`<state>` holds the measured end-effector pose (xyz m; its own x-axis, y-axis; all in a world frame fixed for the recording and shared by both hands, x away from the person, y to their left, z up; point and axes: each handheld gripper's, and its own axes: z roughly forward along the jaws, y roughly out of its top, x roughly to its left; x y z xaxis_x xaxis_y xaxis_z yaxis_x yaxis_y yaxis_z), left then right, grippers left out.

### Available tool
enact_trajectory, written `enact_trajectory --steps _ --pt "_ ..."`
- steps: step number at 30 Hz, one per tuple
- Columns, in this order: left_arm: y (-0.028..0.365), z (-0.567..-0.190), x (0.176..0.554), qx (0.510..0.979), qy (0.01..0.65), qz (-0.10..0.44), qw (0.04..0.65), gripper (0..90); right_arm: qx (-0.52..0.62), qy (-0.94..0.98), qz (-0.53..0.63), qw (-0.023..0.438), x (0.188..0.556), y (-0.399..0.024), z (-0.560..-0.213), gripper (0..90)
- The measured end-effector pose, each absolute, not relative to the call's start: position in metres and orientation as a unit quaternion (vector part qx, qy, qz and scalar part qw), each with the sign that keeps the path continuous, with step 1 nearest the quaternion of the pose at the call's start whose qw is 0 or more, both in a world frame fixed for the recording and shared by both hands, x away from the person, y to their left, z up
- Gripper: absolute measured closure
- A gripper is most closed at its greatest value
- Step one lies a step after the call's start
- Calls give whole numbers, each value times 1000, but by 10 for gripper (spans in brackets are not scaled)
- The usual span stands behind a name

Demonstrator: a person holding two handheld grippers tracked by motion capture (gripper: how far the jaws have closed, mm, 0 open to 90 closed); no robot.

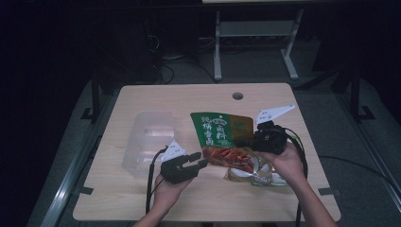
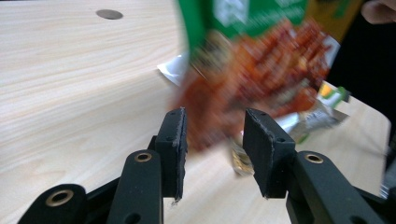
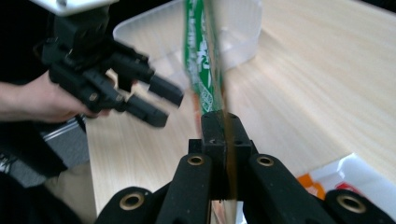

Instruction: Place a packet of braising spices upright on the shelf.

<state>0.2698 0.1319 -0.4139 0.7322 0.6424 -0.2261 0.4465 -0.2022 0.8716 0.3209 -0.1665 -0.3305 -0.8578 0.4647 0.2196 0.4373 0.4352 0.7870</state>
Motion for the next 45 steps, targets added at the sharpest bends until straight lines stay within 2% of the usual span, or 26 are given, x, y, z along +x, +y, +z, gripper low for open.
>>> enact_trajectory --steps 14,22,32,45 --pt "126 -409 245 797 299 126 510 531 265 836 478 48 336 -144 -301 896" --pt "130 -414 246 797 300 114 512 489 259 835 484 49 350 -130 -292 896" --pt "128 -413 241 801 278 124 516 430 240 837 489 57 362 -102 -282 896" --pt "131 -416 239 807 276 130 506 405 226 835 500 49 387 -62 -275 896"
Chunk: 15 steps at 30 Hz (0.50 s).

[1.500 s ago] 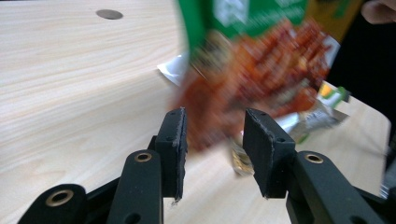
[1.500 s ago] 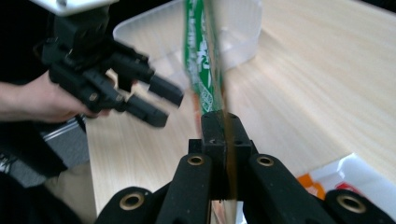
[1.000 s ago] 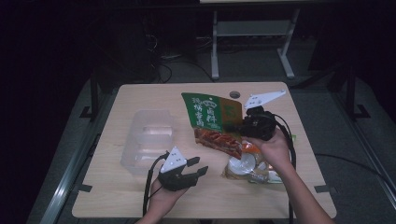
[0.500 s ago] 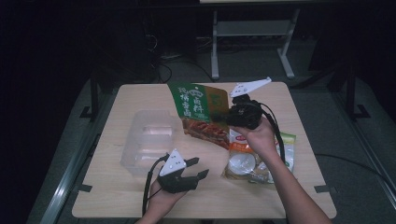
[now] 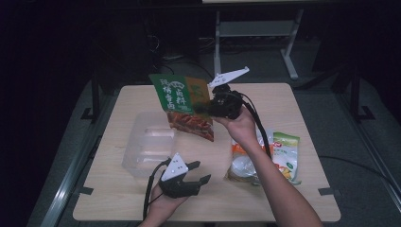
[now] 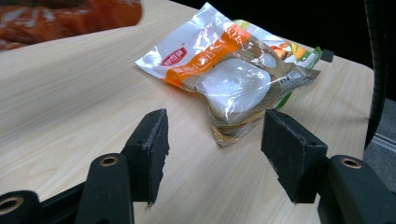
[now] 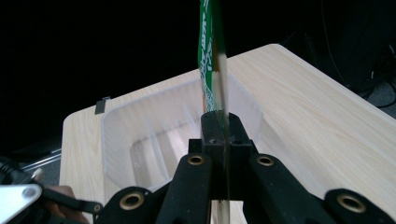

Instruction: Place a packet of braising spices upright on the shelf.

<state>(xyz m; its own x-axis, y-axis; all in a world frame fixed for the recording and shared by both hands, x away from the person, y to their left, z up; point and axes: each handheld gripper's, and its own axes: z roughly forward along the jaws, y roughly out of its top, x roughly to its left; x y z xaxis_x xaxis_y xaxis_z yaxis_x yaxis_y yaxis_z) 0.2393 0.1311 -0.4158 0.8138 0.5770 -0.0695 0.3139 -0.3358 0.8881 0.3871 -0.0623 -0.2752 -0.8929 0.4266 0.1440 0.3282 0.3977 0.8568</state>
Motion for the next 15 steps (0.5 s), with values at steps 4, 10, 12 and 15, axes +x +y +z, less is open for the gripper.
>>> enact_trajectory --steps 4,10,12,15 --pt "133 -415 239 805 280 131 507 397 224 836 498 49 394 -50 -275 896" --pt "131 -415 237 805 277 131 508 393 226 835 500 46 399 -44 -278 896" --pt "130 -415 237 805 276 129 509 392 226 835 500 44 399 -43 -279 896" --pt "128 -416 235 805 272 129 512 391 225 836 499 44 400 -41 -280 896"
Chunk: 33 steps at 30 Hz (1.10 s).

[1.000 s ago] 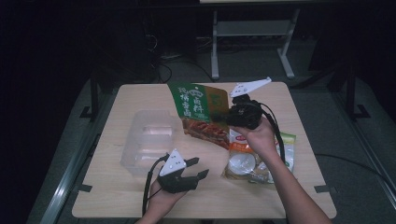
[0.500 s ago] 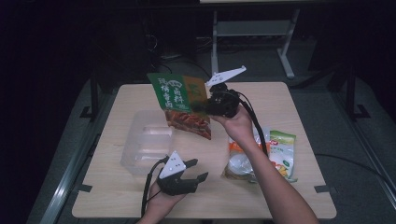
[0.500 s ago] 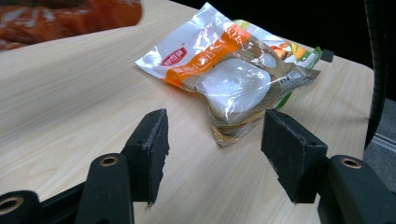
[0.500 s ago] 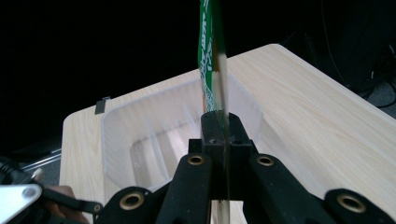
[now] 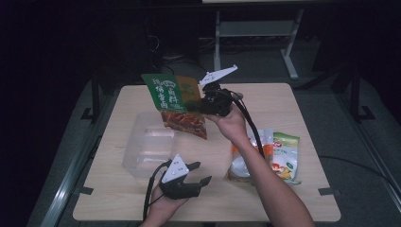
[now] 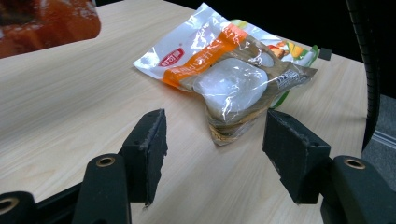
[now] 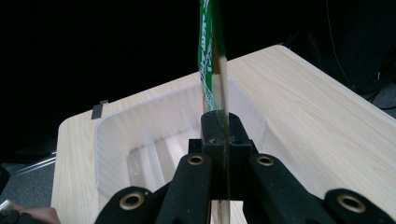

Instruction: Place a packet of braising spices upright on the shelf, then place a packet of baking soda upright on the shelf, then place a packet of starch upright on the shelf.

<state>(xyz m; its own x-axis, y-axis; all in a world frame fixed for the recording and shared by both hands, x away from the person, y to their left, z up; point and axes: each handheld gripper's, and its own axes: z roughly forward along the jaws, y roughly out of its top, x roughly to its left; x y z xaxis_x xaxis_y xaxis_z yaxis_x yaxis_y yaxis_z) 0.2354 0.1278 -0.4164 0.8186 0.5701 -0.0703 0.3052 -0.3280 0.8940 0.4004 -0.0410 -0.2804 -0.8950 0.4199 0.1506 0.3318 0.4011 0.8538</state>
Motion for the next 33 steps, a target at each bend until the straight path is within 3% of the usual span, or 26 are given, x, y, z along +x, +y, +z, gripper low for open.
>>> enact_trajectory --steps 33 --pt "132 -415 235 802 274 127 515 372 223 838 497 33 433 31 -300 896"
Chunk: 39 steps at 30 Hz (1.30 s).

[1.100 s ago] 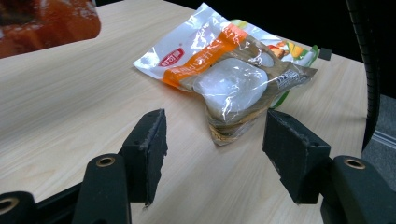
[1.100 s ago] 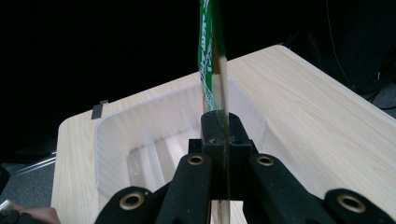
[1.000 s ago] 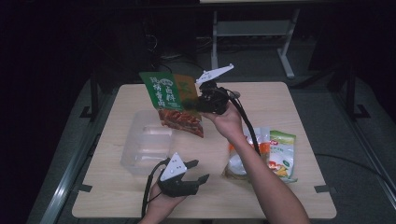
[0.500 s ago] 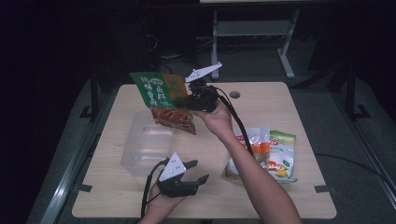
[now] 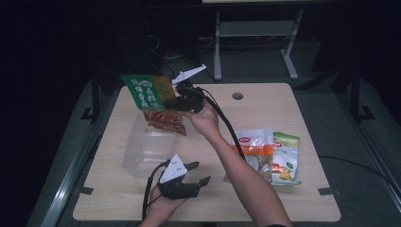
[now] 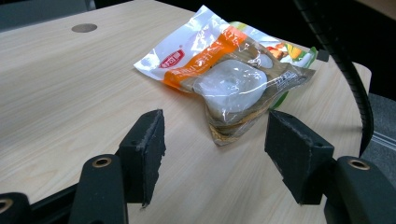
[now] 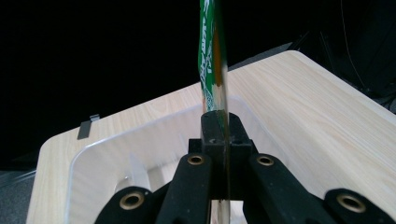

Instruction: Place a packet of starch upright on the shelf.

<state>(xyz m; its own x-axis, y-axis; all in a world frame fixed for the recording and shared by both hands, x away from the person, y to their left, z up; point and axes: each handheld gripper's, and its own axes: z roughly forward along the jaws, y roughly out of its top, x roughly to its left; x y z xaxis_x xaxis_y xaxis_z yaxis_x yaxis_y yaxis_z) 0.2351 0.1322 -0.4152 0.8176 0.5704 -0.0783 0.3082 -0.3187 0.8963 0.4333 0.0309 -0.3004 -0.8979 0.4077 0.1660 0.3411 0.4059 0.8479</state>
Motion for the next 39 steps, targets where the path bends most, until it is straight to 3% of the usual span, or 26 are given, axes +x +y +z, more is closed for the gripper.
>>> enact_trajectory --steps 21,37,39 --pt "134 -417 236 803 270 130 514 369 249 822 512 5 462 63 -345 896" --pt "138 -415 238 802 272 136 514 369 260 826 500 -8 467 60 -377 887" --pt "137 -415 238 802 273 136 514 367 265 827 496 -6 469 56 -377 855"
